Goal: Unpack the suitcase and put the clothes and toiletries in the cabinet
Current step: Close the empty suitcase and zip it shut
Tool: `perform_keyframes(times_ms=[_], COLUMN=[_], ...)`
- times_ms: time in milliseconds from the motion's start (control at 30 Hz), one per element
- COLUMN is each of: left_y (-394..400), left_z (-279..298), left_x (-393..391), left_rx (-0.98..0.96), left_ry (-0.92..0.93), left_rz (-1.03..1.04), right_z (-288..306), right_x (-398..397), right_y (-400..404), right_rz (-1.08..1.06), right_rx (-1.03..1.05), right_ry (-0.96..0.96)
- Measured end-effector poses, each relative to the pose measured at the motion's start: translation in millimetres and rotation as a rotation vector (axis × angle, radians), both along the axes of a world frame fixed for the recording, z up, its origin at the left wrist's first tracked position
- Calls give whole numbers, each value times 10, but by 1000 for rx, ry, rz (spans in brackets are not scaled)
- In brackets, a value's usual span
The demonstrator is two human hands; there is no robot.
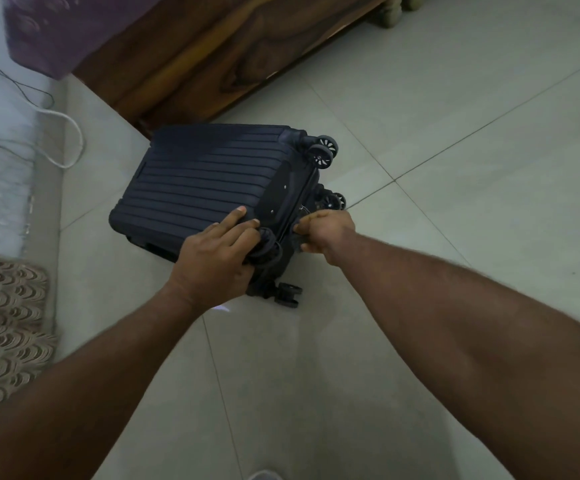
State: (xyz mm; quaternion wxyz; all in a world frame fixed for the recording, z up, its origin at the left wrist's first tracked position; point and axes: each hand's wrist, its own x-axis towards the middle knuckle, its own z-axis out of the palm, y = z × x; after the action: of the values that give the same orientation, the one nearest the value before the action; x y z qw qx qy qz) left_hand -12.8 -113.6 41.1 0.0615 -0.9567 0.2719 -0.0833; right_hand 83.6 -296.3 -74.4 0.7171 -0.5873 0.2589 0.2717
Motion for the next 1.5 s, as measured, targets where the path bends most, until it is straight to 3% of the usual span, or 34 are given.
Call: perform_keyframes(times_ms=[167,333,400,600,867,1200,1367,1500], left_y=[-58,-82,-61,-76,-132,-12,-7,-10], left_z=[111,125,76,-95,-63,-149,-175,-193], left_x=[35,53,32,-20,28,-75,-82,-80], left_rx=[-46,-114,-114,-17,-26,-29,-27,-33], left_ry=[-37,-81,-67,-49,-85,-36,-24,-33], left_rz=[17,44,55,-3,-16,-18,-13,-19], right_z=[91,241,256,177,65,29,-59,-149], right_x=[-141,-100,-26,10,41,85,95,76], right_y=[145,175,45,-178,-98,-1,21,102], right_rz=[17,-1,84,382,-1,-15,76,141], right_rx=[43,293,305,226,88,73,-86,-396], right_ry=[-12,67,102,107,64,34,23,-24])
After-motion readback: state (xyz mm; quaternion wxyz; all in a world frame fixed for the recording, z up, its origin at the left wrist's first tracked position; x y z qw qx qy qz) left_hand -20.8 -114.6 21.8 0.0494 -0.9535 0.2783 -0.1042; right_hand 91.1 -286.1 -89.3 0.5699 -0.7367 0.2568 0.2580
